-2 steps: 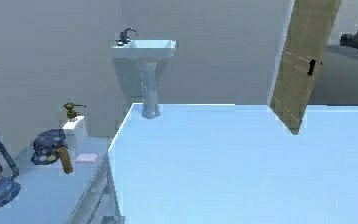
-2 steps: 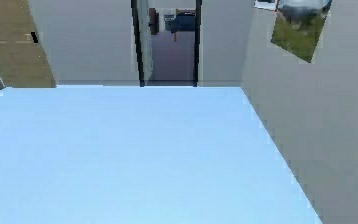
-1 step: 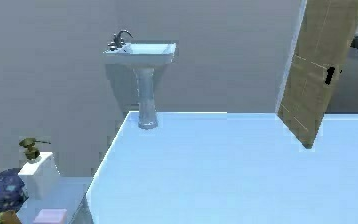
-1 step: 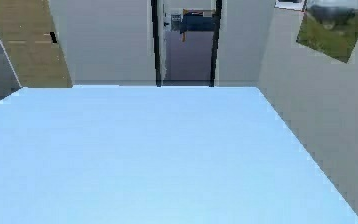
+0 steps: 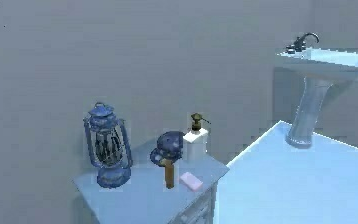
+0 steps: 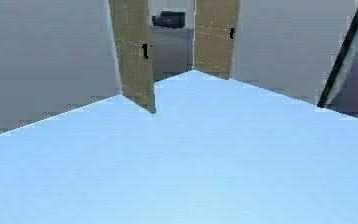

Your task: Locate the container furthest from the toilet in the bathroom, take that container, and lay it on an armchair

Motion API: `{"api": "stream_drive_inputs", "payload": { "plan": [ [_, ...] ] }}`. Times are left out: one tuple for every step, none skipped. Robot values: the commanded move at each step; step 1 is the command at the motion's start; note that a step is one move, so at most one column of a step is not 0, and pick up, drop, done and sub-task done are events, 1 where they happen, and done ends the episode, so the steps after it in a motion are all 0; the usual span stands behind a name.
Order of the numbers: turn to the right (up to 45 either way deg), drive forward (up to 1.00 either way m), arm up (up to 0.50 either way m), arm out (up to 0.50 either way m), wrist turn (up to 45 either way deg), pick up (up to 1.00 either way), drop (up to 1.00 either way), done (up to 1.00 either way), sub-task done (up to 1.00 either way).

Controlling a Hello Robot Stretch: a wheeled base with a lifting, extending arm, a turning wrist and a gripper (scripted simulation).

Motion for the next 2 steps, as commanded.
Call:
{"api": "stream_drive_inputs", "payload": {
  "plan": [
    [-45.0, 0.00, 0.00, 0.00, 0.0, 0.00, 0.00, 0.00, 0.00],
    [-36.0, 0.00, 0.00, 0.00, 0.0, 0.00, 0.00, 0.00, 0.00]
  ]
}}
